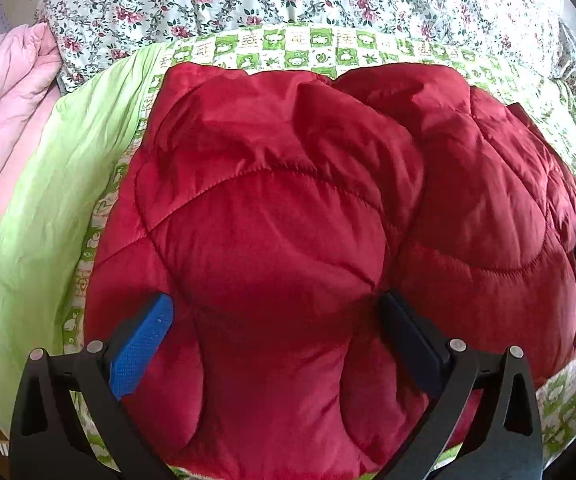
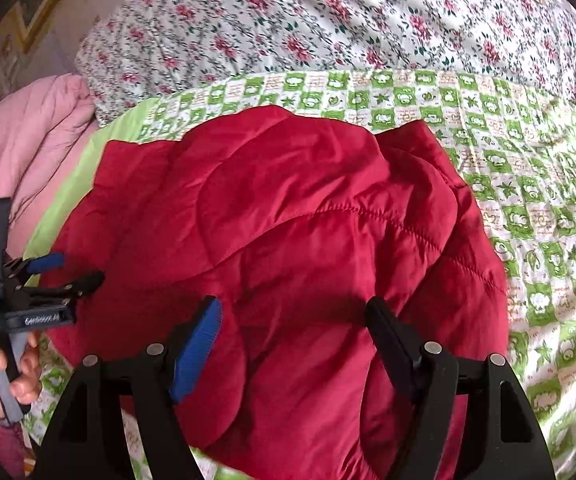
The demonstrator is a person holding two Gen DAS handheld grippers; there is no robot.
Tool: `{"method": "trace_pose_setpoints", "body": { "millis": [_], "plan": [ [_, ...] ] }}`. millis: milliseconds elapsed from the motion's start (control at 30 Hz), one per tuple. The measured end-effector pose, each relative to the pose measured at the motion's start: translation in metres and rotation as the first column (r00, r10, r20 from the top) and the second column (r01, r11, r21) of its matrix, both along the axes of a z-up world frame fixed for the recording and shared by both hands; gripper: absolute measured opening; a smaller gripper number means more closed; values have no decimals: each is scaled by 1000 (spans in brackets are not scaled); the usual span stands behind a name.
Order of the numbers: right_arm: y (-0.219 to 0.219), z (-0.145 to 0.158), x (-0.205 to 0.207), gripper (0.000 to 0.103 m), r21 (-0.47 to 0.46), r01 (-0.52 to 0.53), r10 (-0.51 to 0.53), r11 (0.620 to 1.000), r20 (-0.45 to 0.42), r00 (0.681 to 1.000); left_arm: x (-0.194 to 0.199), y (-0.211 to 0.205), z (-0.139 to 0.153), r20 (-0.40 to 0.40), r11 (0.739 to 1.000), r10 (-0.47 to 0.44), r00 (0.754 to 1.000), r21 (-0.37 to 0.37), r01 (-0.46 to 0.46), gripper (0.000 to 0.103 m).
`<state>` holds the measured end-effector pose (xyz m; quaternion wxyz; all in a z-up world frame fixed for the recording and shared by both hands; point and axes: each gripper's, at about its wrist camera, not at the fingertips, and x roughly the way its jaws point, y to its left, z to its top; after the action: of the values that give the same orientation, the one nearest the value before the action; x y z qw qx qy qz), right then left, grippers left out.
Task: Fold large clothes
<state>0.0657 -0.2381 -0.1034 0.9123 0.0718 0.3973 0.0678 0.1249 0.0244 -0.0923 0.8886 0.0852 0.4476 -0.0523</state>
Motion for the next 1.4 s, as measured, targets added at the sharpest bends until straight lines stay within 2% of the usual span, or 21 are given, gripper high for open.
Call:
{"method": "trace_pose_setpoints", "body": {
  "millis": [400, 733, 833, 967, 1100, 1267, 1400],
  "plan": [
    [3, 8, -51, 77, 20, -39, 38, 999, 24, 999, -40, 10, 7, 18, 1000, 9, 1000, -24, -9, 103],
    [13, -2, -89, 77, 3, -78, 78, 997, -19, 997, -94, 16, -4, 18, 999, -27, 999, 29, 27, 103],
    [19, -6, -97, 81, -15, -105, 104, 994, -37, 994, -105, 18, -2, 17, 999, -36, 999, 36, 36, 103],
    [24, -8, -103, 91, -13, -136, 135, 991, -48, 990, -113, 21, 6, 33, 998, -36, 999, 44, 34, 103],
    [28, 2, -107, 99, -20, -158, 158, 987, -29, 987, -120, 18, 27, 85, 997, -54, 995, 65, 48, 103],
    [35, 27, -113, 102, -71, -199, 200, 978, 11, 980, -125, 10, 61, 162, 991, -112, 980, 88, 99, 103],
    [40, 44, -113, 102, -107, -220, 225, 969, 37, 974, -121, 7, 73, 194, 988, -130, 972, 109, 111, 103]
  ]
}}
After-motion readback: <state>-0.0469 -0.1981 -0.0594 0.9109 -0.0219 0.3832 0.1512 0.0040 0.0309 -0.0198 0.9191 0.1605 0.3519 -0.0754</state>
